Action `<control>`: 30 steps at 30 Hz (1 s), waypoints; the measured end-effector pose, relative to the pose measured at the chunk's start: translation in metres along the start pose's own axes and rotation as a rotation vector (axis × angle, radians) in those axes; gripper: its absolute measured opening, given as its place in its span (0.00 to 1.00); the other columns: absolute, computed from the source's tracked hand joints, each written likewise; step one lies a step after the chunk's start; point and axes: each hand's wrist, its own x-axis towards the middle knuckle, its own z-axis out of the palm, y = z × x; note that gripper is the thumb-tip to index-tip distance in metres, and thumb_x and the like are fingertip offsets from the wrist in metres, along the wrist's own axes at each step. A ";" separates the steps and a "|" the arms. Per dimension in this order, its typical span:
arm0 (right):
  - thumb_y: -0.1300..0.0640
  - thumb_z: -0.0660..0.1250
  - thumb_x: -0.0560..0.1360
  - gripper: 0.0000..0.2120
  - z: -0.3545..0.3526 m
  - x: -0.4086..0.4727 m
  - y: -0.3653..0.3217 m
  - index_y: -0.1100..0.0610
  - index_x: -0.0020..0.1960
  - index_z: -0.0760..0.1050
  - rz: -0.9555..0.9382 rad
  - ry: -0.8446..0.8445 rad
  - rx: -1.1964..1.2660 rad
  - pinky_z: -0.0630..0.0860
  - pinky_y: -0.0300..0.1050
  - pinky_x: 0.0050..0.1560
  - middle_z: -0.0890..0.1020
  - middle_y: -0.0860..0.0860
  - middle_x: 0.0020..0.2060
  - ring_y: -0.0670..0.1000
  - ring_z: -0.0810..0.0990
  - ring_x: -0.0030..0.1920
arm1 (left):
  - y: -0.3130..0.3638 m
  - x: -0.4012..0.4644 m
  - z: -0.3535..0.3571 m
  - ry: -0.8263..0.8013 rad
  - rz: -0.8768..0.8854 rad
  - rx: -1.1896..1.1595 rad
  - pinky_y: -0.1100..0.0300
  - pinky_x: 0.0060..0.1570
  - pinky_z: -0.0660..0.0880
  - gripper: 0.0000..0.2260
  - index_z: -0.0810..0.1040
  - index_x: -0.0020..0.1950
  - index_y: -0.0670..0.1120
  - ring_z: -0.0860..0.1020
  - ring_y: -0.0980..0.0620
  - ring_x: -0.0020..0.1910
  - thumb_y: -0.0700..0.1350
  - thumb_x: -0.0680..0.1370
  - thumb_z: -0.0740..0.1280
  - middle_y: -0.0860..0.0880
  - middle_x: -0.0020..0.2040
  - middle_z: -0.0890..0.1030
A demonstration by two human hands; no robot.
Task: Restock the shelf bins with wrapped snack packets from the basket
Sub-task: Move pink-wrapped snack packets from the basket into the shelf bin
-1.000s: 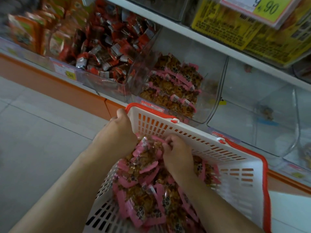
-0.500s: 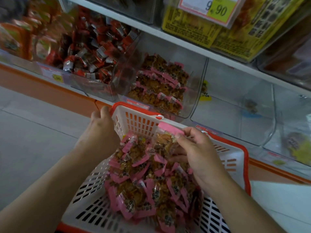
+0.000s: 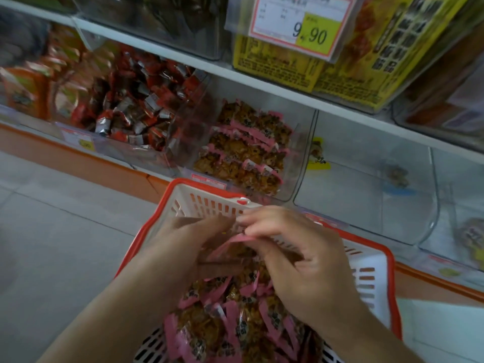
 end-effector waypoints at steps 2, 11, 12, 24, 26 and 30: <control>0.65 0.79 0.77 0.03 -0.004 -0.001 0.005 0.58 0.48 0.87 -0.060 -0.059 -0.044 0.79 0.49 0.64 0.87 0.45 0.57 0.48 0.83 0.65 | -0.005 0.004 -0.003 -0.007 0.118 -0.010 0.48 0.49 0.83 0.23 0.82 0.62 0.40 0.86 0.42 0.54 0.42 0.68 0.77 0.40 0.55 0.87; 0.69 0.69 0.71 0.19 -0.024 0.002 0.016 0.47 0.51 0.82 0.235 -0.022 -0.039 0.71 0.48 0.73 0.74 0.39 0.71 0.48 0.72 0.76 | 0.005 0.019 0.009 0.019 0.433 0.061 0.53 0.45 0.82 0.12 0.89 0.46 0.51 0.87 0.47 0.48 0.37 0.66 0.76 0.45 0.48 0.88; 0.69 0.67 0.71 0.19 -0.024 0.004 0.018 0.47 0.53 0.82 0.279 0.051 0.032 0.73 0.50 0.71 0.76 0.40 0.67 0.48 0.75 0.73 | 0.006 0.022 0.010 0.023 0.439 0.052 0.51 0.49 0.81 0.12 0.89 0.46 0.51 0.87 0.46 0.49 0.38 0.67 0.76 0.45 0.49 0.88; 0.60 0.79 0.76 0.27 0.011 0.015 0.027 0.35 0.65 0.78 0.580 -0.012 0.163 0.82 0.43 0.45 0.83 0.44 0.52 0.49 0.84 0.43 | 0.009 0.036 0.008 0.089 0.360 0.215 0.40 0.54 0.83 0.09 0.86 0.52 0.49 0.88 0.43 0.45 0.37 0.76 0.76 0.48 0.48 0.88; 0.51 0.81 0.75 0.29 0.014 0.016 0.026 0.32 0.68 0.73 0.521 -0.044 -0.019 0.81 0.42 0.45 0.80 0.39 0.57 0.47 0.83 0.45 | 0.012 0.037 0.005 0.110 0.375 0.268 0.44 0.52 0.84 0.09 0.86 0.52 0.51 0.88 0.46 0.45 0.39 0.75 0.77 0.50 0.49 0.88; 0.35 0.76 0.74 0.32 0.027 0.031 0.017 0.33 0.72 0.64 0.383 -0.078 -0.334 0.77 0.35 0.52 0.67 0.32 0.60 0.39 0.76 0.55 | 0.020 0.038 0.003 0.152 0.408 0.227 0.51 0.46 0.86 0.08 0.87 0.51 0.50 0.87 0.47 0.43 0.39 0.75 0.77 0.49 0.46 0.88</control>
